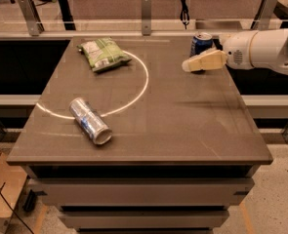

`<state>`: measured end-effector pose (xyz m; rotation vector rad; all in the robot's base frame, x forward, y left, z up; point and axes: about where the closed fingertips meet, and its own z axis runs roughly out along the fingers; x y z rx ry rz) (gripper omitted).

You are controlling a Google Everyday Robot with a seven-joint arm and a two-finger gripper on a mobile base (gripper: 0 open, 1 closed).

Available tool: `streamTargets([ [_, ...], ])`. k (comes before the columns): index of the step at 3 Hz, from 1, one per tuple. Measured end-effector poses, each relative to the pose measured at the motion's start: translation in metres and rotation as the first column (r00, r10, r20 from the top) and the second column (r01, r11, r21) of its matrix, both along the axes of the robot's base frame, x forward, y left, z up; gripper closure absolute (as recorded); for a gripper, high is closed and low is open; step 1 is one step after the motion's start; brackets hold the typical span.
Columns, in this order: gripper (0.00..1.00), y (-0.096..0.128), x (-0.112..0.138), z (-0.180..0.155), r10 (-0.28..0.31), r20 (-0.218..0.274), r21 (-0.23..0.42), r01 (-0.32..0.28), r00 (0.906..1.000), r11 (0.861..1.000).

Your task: Knock pepsi can over

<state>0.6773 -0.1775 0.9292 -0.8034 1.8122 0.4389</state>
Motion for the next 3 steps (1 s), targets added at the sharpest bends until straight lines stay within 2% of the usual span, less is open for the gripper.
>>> streamTargets([
  [1,0.0,-0.002,0.012,-0.01,-0.045,0.007,0.009,0.045,0.999,0.999],
  [3,0.0,-0.013,0.055,-0.048,-0.171,0.006,0.06,0.171,0.9852,0.983],
])
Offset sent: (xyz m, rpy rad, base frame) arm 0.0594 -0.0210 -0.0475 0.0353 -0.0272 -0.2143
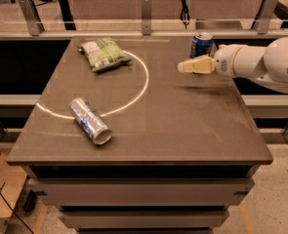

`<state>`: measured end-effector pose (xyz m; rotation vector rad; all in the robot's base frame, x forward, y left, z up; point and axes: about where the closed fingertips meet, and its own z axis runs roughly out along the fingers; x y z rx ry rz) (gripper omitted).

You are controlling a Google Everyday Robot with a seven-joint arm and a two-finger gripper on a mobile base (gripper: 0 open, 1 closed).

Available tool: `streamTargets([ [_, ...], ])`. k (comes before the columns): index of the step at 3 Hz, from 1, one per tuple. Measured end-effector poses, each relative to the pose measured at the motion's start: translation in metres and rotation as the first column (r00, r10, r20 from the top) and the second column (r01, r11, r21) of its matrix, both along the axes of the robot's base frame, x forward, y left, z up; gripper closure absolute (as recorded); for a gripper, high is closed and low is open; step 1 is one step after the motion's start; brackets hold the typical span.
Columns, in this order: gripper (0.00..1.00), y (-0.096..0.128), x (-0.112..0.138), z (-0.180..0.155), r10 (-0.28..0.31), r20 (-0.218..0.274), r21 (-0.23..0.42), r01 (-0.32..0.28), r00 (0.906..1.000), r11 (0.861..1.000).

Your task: Knock pepsi can over

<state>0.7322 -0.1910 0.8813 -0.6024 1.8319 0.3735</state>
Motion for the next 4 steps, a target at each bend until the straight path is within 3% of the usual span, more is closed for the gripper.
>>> streamTargets([
  [2,0.42,0.0,0.027,-0.015,-0.011,0.019,0.038,0.01,0.9998,0.999],
  [3,0.65,0.007,0.028,-0.007,0.019,0.04,0.039,-0.021,0.999,0.999],
  [4,0.88,0.021,0.02,0.007,0.093,0.038,-0.029,-0.092,0.9949,0.995],
])
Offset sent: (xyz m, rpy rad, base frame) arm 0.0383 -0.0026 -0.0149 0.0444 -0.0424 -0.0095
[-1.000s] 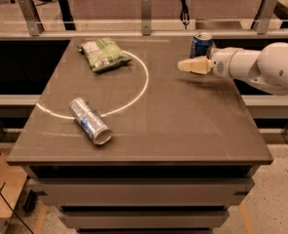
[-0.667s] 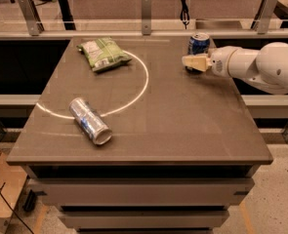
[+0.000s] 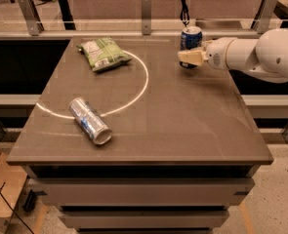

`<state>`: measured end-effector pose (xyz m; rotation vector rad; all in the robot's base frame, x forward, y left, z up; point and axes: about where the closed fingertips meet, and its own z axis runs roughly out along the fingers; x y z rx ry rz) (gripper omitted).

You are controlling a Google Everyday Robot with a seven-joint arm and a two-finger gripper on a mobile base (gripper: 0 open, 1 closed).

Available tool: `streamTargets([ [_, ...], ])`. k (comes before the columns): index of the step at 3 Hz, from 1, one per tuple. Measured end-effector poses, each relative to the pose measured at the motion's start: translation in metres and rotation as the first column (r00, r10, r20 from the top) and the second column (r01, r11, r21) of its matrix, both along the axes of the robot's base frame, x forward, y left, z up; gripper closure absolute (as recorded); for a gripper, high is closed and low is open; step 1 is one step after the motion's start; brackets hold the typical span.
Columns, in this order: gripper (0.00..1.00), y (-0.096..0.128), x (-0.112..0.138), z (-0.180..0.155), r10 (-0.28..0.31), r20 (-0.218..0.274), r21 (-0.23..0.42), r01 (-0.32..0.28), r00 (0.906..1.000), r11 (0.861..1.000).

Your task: Knock pepsi can over

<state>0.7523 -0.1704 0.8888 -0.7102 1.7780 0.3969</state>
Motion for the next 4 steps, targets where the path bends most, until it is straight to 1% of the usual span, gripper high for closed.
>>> streamTargets([
  [1,1.0,0.014,-0.006,0.022,0.101,-0.007,-0.163,-0.101,0.9948,0.981],
  [2,1.0,0.017,-0.018,0.025,0.193,-0.068,-0.349,-0.204,0.9789,0.915],
  [3,0.81,0.012,-0.043,0.011,0.256,-0.195,-0.463,-0.319,0.9469,0.827],
  [4,0.58,0.006,-0.078,-0.01,0.3,-0.343,-0.493,-0.442,0.8902,0.749],
])
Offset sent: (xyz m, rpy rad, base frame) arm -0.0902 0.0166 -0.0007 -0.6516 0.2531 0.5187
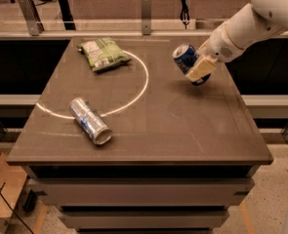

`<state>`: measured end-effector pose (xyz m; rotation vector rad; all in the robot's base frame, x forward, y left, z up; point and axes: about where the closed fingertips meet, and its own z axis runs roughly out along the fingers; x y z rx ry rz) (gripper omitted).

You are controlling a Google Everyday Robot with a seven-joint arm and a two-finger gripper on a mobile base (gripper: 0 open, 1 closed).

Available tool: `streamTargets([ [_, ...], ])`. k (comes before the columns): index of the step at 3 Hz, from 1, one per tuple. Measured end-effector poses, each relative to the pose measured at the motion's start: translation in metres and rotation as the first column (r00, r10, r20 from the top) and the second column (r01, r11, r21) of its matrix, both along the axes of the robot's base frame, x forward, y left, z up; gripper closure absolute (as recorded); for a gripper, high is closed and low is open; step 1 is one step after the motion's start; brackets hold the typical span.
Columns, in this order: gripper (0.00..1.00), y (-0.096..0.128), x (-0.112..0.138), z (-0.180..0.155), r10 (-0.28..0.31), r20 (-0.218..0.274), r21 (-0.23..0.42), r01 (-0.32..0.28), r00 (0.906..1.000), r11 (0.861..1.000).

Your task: Knock pepsi can over

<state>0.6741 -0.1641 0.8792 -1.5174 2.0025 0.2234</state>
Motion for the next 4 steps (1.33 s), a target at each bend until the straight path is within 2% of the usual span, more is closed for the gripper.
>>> streamTargets([
  [1,0.35,-0.006,-0.026,-0.011,0.048,-0.083,-0.062,-0.053,0.9954,0.997],
  [2,0.12,-0.01,-0.041,-0.016,0.075,-0.121,-0.102,-0.088,0.9897,0.991],
  [3,0.0,-0.009,-0.047,-0.016,0.096,-0.129,-0.127,-0.112,0.987,0.985],
  [4,0.0,-0.009,-0.047,-0.016,0.096,-0.129,-0.127,-0.112,0.987,0.985],
])
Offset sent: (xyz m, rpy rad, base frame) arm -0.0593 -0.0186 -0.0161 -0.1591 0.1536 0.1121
